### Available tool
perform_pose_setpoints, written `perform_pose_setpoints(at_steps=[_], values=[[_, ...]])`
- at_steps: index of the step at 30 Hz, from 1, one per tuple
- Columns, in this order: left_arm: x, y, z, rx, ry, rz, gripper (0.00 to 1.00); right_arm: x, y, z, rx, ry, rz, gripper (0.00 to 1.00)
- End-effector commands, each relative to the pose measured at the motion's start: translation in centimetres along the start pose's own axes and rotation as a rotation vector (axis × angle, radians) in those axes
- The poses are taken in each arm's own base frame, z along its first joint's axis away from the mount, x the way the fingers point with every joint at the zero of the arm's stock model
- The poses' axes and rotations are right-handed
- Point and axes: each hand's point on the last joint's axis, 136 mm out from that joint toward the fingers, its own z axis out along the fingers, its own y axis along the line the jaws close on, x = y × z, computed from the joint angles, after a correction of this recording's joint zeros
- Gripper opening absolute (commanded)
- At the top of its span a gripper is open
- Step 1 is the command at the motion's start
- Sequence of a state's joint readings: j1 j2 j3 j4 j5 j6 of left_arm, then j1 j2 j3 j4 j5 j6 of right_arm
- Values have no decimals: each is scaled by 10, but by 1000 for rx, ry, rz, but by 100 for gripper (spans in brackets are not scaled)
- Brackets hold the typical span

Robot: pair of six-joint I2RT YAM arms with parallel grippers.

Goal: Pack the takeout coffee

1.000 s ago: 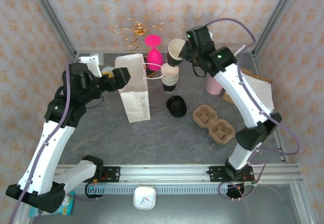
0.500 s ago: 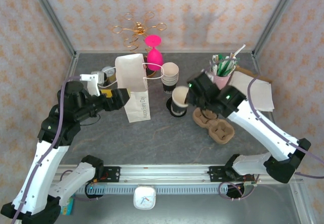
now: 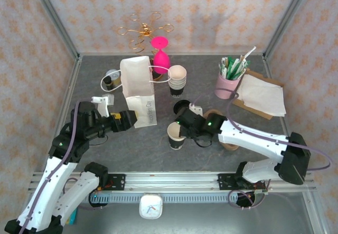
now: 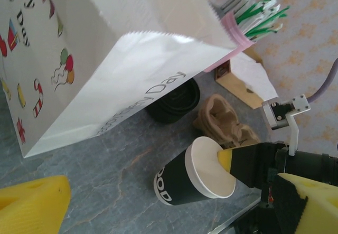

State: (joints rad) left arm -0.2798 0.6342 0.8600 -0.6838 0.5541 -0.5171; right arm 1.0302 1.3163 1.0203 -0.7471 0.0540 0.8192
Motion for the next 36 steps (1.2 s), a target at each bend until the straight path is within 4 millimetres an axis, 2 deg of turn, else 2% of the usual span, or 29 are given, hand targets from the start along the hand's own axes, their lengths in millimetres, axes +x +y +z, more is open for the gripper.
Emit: perform_pose_setpoints(at_steps=[1, 10, 17, 20, 24, 28, 31, 34, 36], values=[[-4, -8, 0, 45, -26, 10, 99, -4, 6, 10, 13, -34, 1, 0], [-6, -3, 5, 36, -51, 24, 99, 11, 5, 26, 29, 1, -27, 3], [-9, -6, 5, 43, -53, 29, 99, 12, 4, 26, 28, 6, -47, 18], [-12, -9, 1, 47, -67, 31, 99, 8, 9, 21, 9, -3, -53, 20], [-15, -11, -3, 43, -73, 27, 99, -2, 19, 6, -31, -25, -51, 31], [-20, -19, -11, 65, -96, 19, 99, -23, 20, -23, -30, -95, -31, 39], [-18, -29, -12, 116, -77, 8, 97, -41, 1, -34, 13, -119, 22, 45], [-16, -32, -13, 132, -88, 12, 96, -56, -23, -32, 67, -134, 69, 48], [-15, -32, -12, 138, -86, -19, 96, -67, -26, -29, 74, -143, 80, 53]])
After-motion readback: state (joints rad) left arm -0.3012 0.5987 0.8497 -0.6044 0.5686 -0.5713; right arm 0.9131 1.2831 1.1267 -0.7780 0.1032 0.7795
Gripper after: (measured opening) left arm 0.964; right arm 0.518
